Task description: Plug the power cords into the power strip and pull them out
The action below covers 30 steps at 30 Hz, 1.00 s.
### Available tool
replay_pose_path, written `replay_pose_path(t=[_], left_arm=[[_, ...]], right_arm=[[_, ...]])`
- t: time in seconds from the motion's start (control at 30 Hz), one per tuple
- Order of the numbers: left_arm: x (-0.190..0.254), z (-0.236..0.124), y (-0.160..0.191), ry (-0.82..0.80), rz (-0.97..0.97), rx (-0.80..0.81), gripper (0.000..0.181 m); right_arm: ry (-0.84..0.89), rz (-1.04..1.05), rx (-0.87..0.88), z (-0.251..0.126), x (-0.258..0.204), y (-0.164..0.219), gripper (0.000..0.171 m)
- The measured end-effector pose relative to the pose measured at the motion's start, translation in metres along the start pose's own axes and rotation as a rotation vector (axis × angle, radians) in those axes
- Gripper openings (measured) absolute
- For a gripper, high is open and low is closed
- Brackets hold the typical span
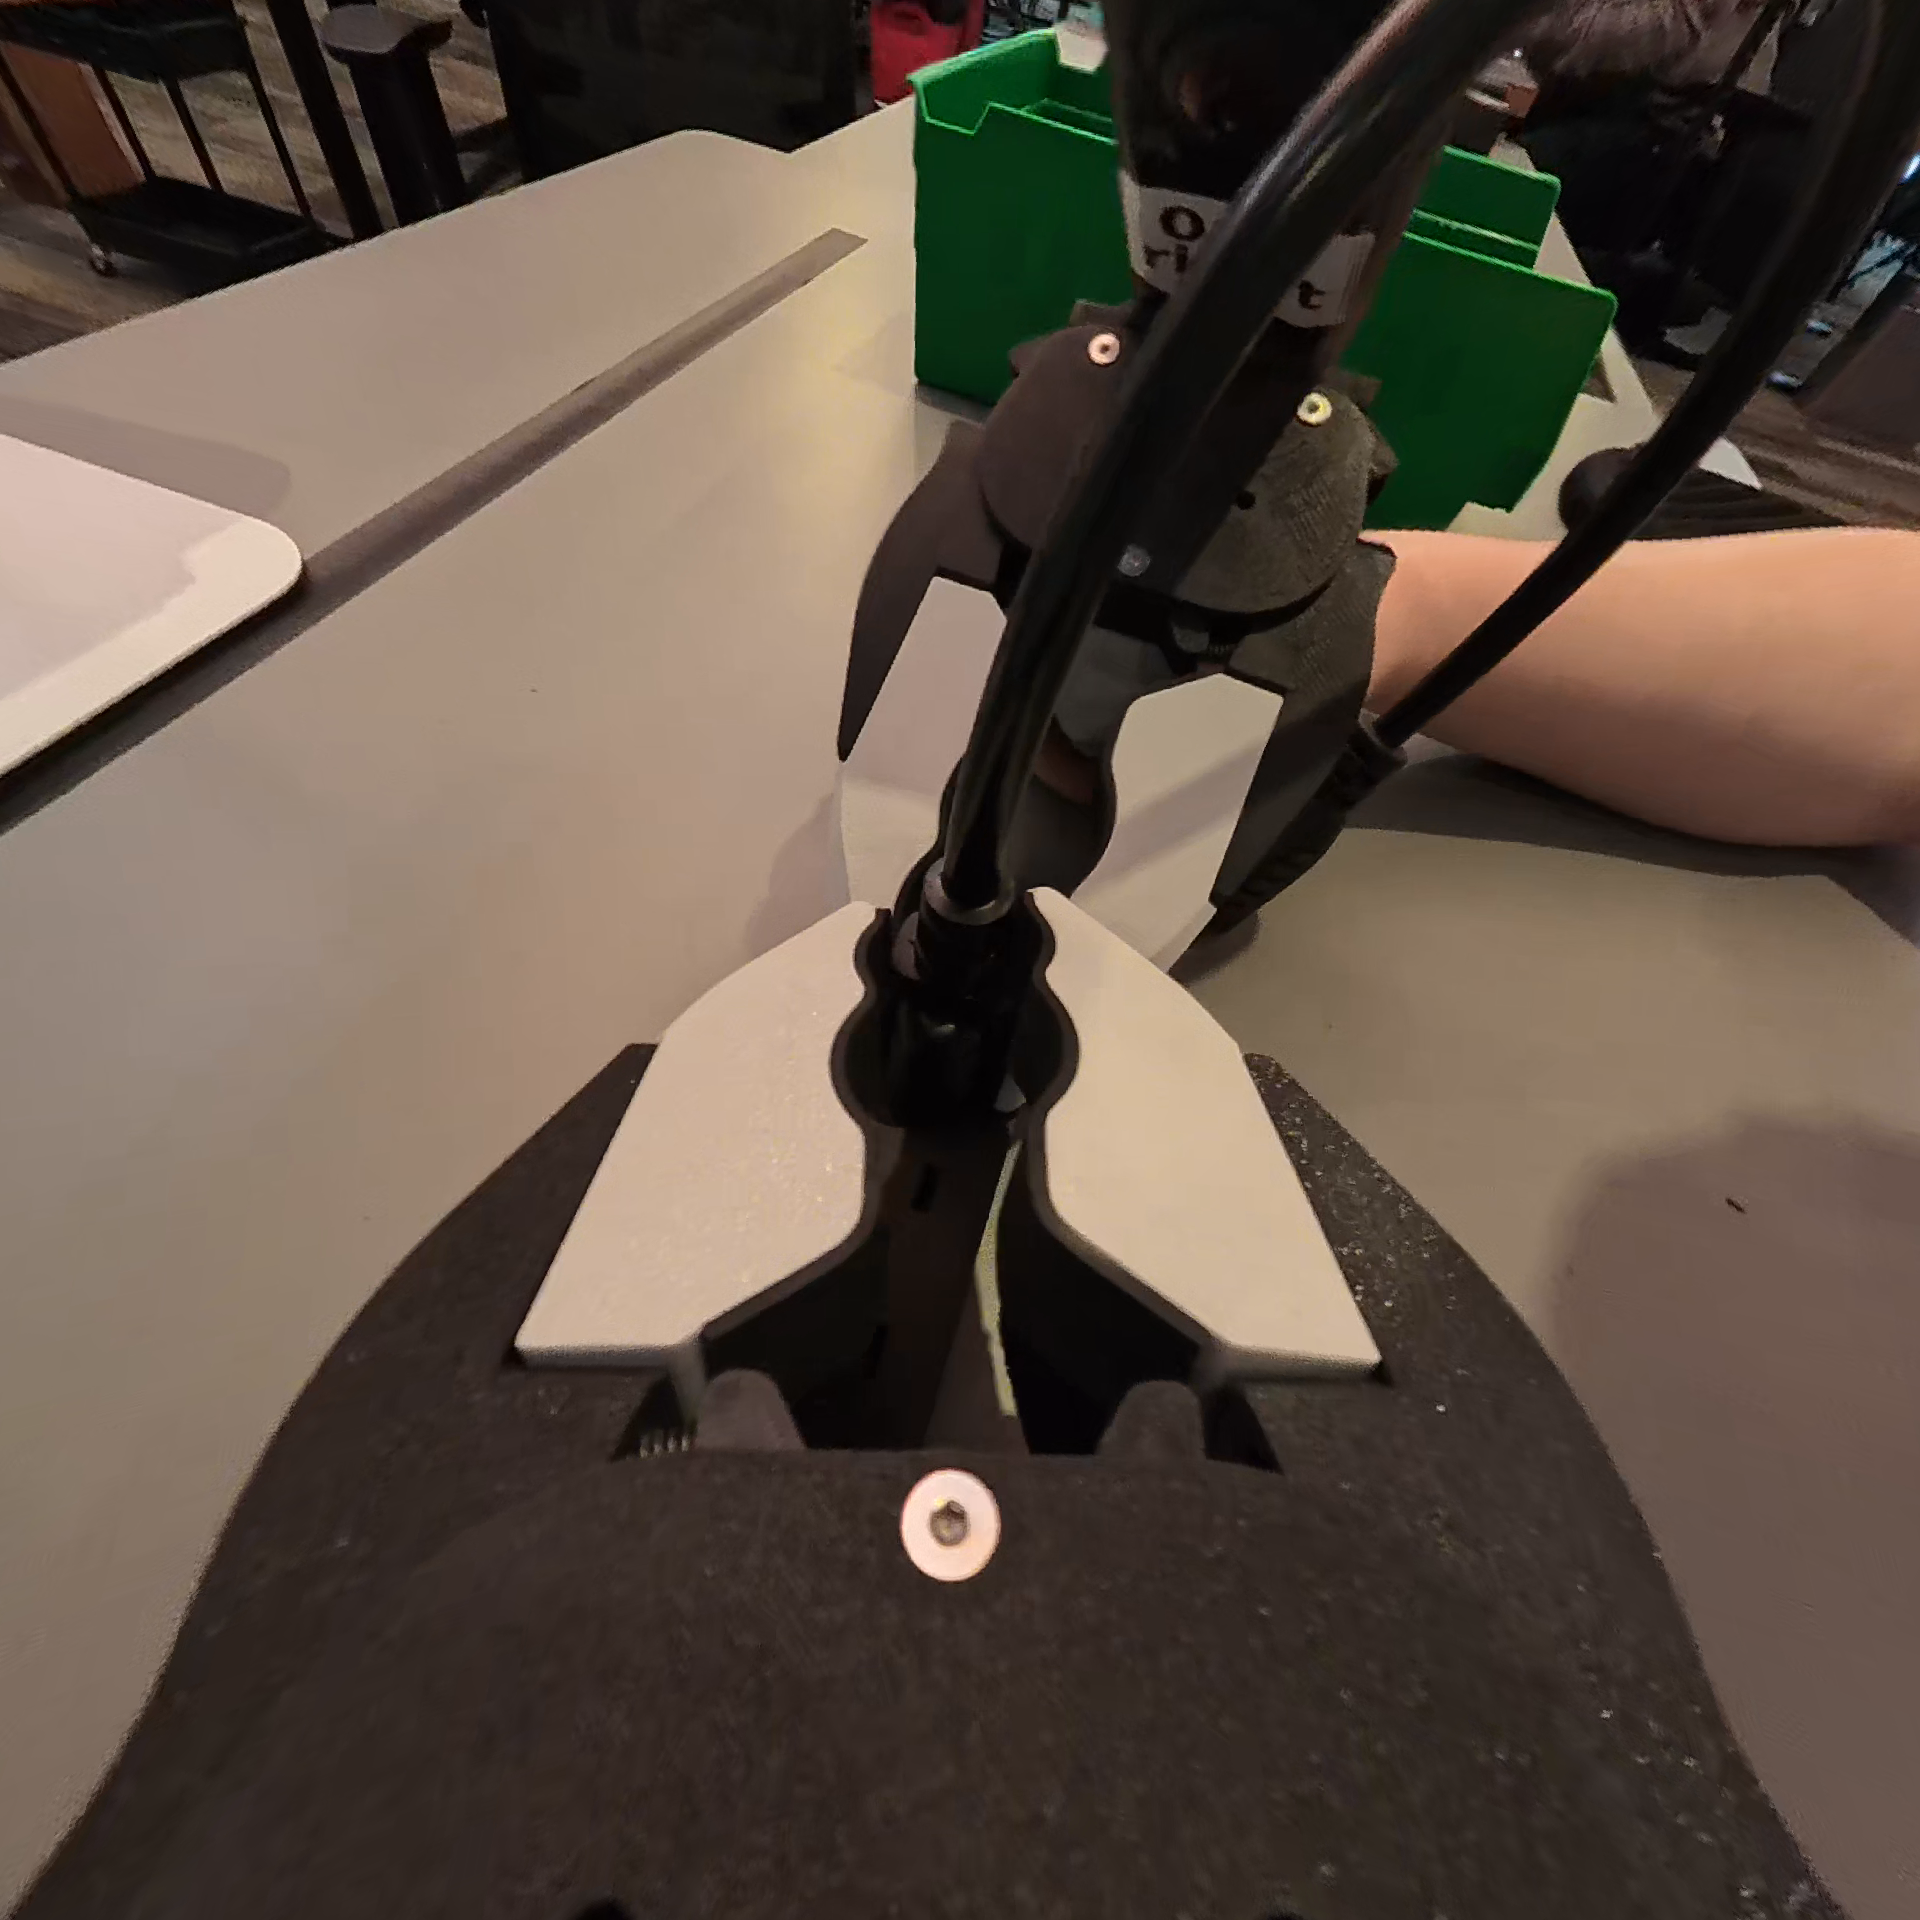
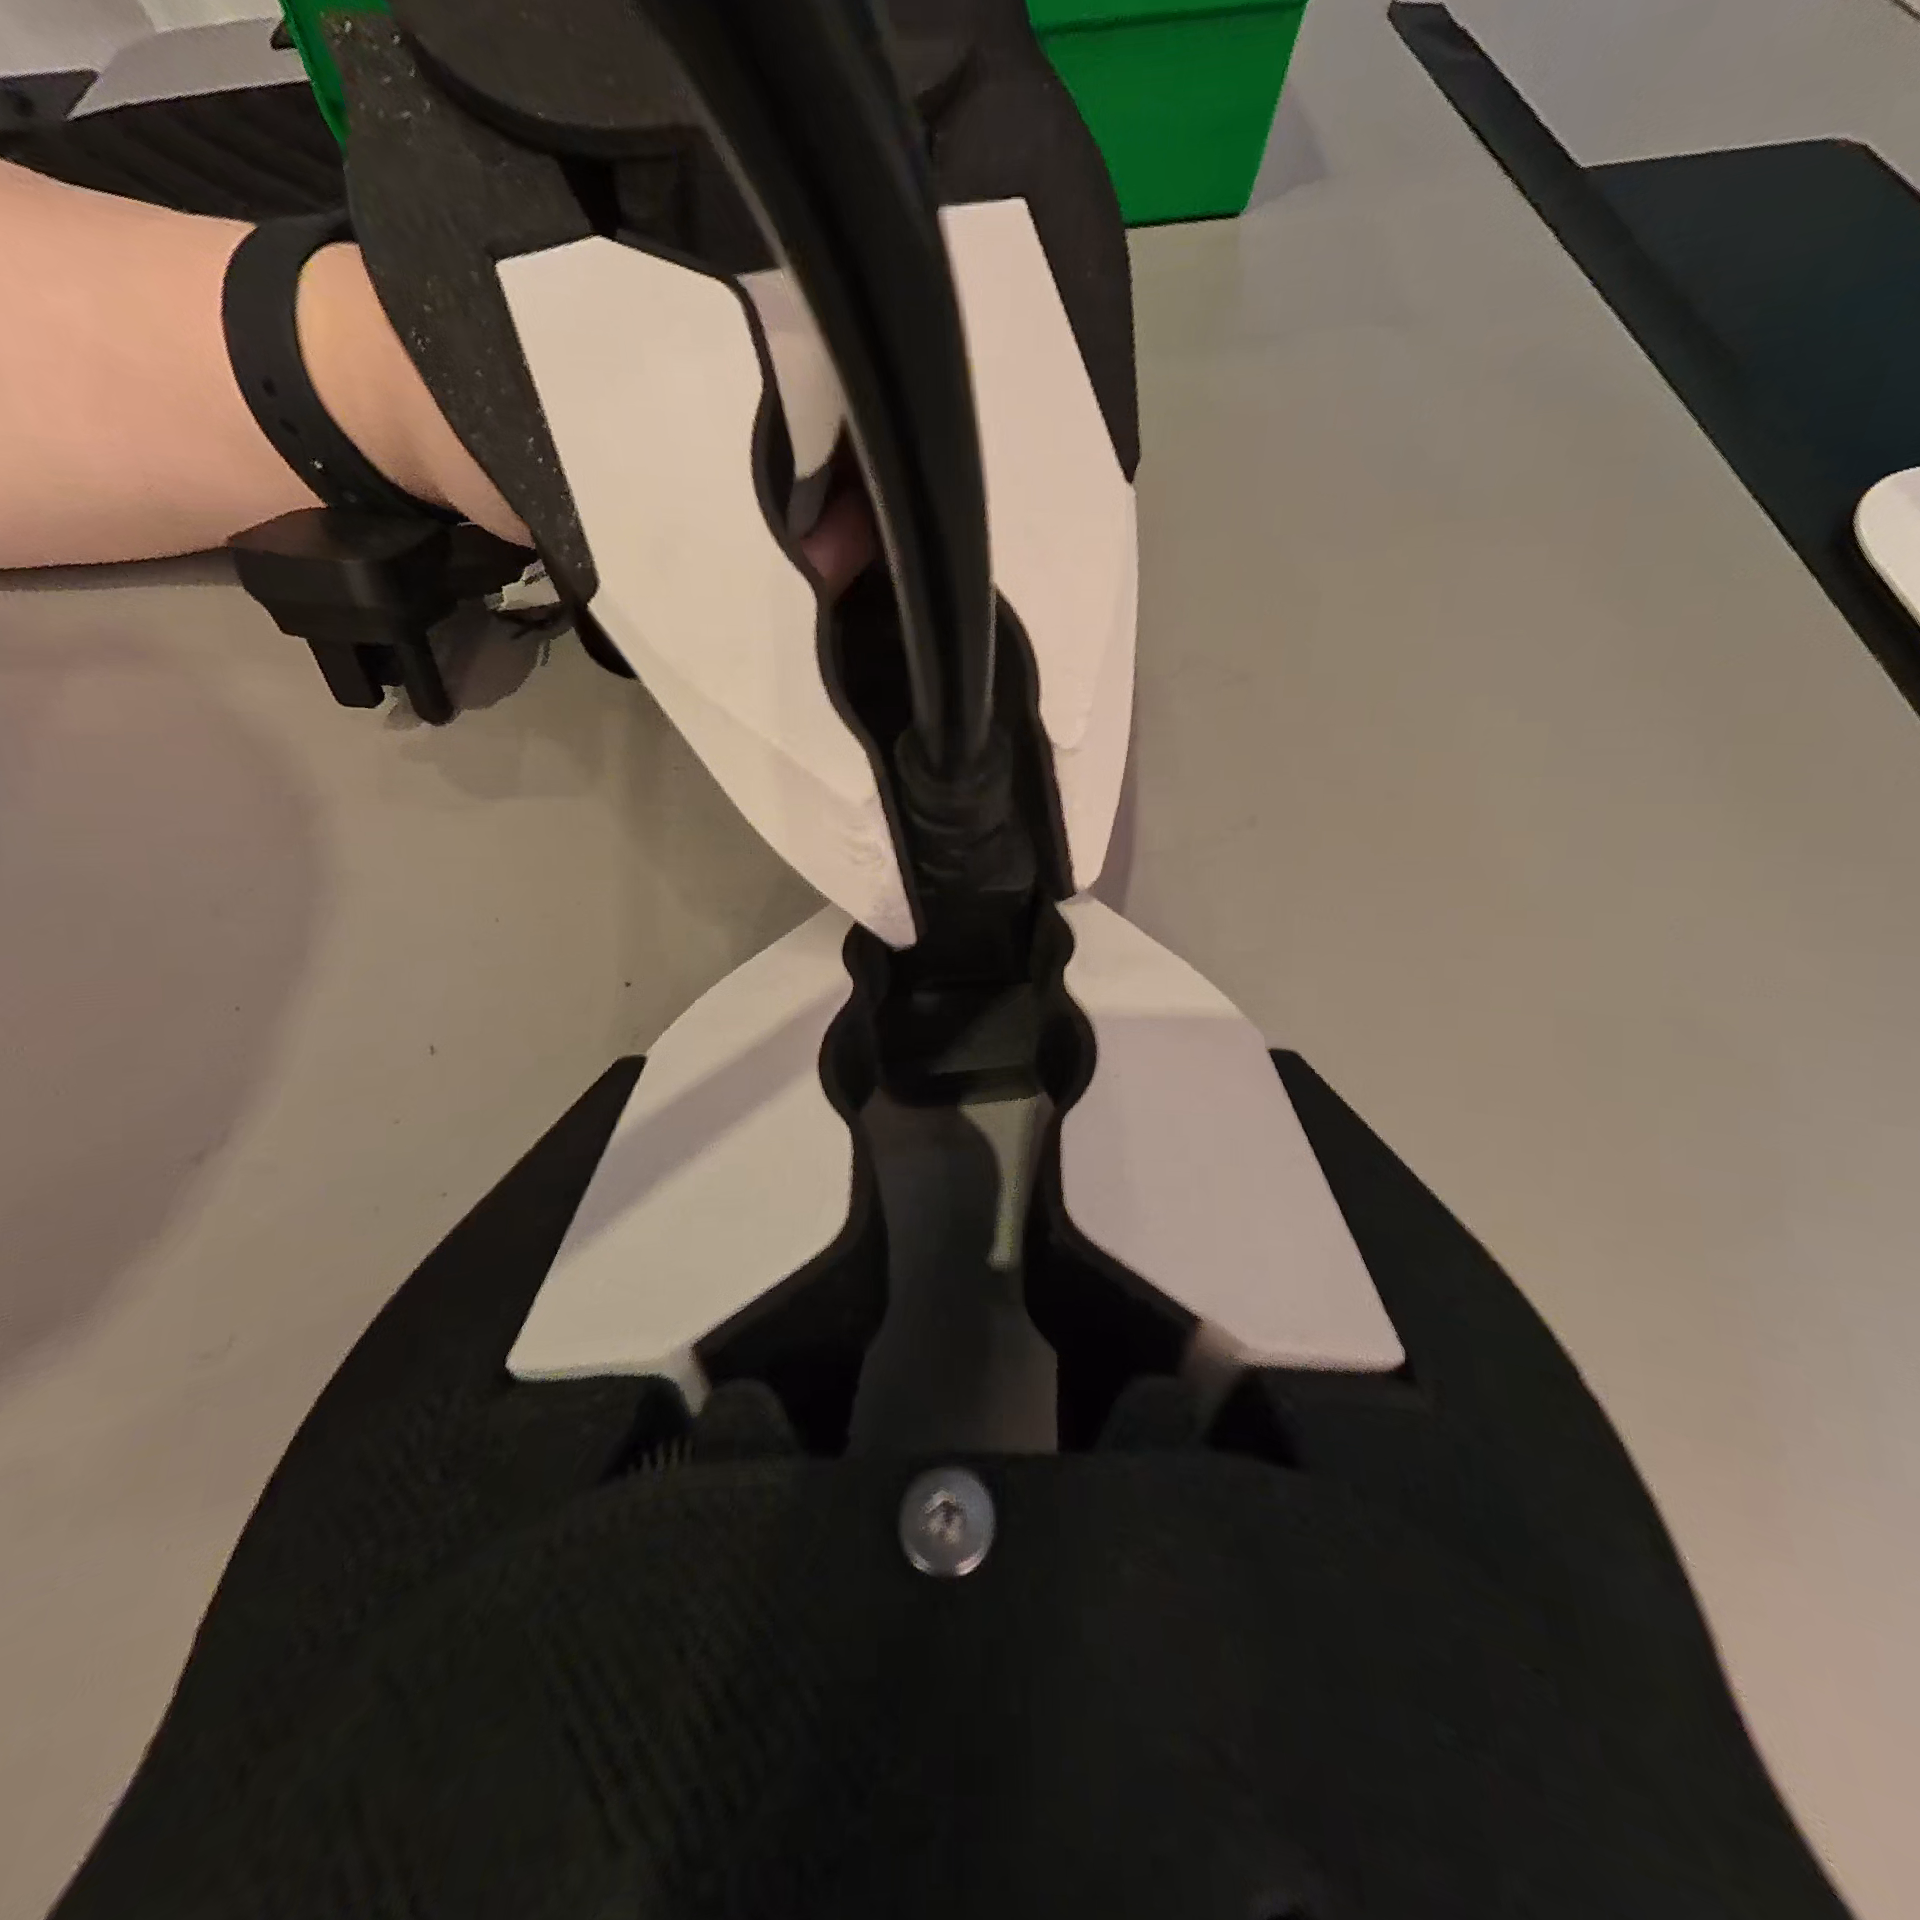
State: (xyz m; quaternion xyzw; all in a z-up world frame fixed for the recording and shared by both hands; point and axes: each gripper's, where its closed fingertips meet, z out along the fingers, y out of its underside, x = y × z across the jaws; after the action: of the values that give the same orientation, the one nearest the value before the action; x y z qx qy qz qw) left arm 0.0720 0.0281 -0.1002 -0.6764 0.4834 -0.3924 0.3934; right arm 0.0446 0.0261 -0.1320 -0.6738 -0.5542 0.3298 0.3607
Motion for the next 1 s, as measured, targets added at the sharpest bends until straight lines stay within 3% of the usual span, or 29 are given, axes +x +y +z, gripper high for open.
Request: replay_pose_path(t=[0.27,0.33,0.43,0.6,0.9,1.0], left_arm=[[-0.0029,0.0002,-0.0030,0.061,-0.144,0.018,0.020],[-0.0015,-0.0001,-0.0018,0.045,-0.089,0.008,0.020],[0.0003,-0.0012,-0.0034,-0.078,0.146,-0.021,0.016],[0.0002,-0.0022,-0.0029,-0.146,0.236,-0.031,0.016],[0.0005,-0.0023,-0.0034,-0.254,0.329,-0.064,0.016],[-0.0027,-0.0007,-0.0038,-0.231,0.240,-0.047,0.016]], right_arm=[[0.043,-0.030,0.004,-0.0001,0.0023,-0.0004,0.032],[0.044,-0.027,0.000,0.0002,0.0022,0.0000,0.032],[0.050,-0.018,-0.008,0.0013,0.0031,0.0014,0.033],[0.020,0.021,-0.007,0.0015,0.0023,0.0016,0.034],[0.013,0.042,-0.003,0.0017,0.0024,0.0010,0.034],[0.004,0.068,-0.004,0.0019,0.0032,0.0011,0.034]])
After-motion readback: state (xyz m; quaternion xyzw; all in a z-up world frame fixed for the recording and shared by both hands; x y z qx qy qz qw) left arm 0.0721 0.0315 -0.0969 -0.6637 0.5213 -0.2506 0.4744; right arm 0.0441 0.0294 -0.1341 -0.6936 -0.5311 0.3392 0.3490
